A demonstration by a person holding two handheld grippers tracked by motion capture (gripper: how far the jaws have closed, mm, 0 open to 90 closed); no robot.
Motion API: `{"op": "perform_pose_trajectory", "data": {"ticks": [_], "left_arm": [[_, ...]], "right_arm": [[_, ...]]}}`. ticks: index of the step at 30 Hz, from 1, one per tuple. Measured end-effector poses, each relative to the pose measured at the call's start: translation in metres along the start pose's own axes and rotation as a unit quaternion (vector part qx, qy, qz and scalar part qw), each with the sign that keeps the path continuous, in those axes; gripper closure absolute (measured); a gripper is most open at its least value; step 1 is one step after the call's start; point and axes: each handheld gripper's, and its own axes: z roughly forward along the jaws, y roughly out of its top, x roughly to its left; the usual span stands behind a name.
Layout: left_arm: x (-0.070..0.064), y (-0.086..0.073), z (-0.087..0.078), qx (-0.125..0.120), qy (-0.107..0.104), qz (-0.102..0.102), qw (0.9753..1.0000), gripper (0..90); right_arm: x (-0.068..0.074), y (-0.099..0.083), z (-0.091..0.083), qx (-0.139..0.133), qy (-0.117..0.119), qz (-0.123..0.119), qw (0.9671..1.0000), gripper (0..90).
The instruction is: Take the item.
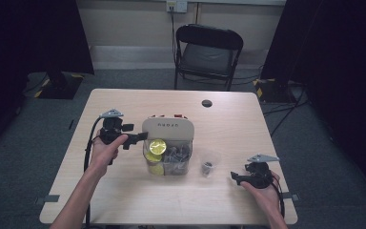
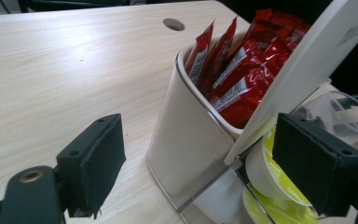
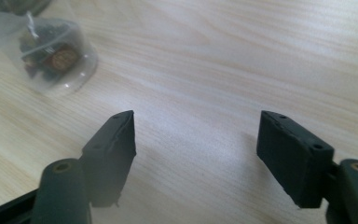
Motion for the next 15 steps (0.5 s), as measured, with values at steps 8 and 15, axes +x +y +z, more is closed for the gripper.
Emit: {"op": "perform_pose_trajectory", "data": {"ticks": [8, 15], "left_arm": [[0.009, 0.005, -0.015, -0.021, 0.004, -0.011, 0.9997, 16.8], [0.014, 0.009, -0.020, -0.033, 0.018, -0.008, 0.9992, 18.2]], "right_arm": [[0.002, -0.007, 0.007, -0.005, -0.037, -0.020, 0.9991, 20.2], [0.002, -0.013, 0.010, -0.038, -0.033, -0.028, 0.9983, 17.6]]}}
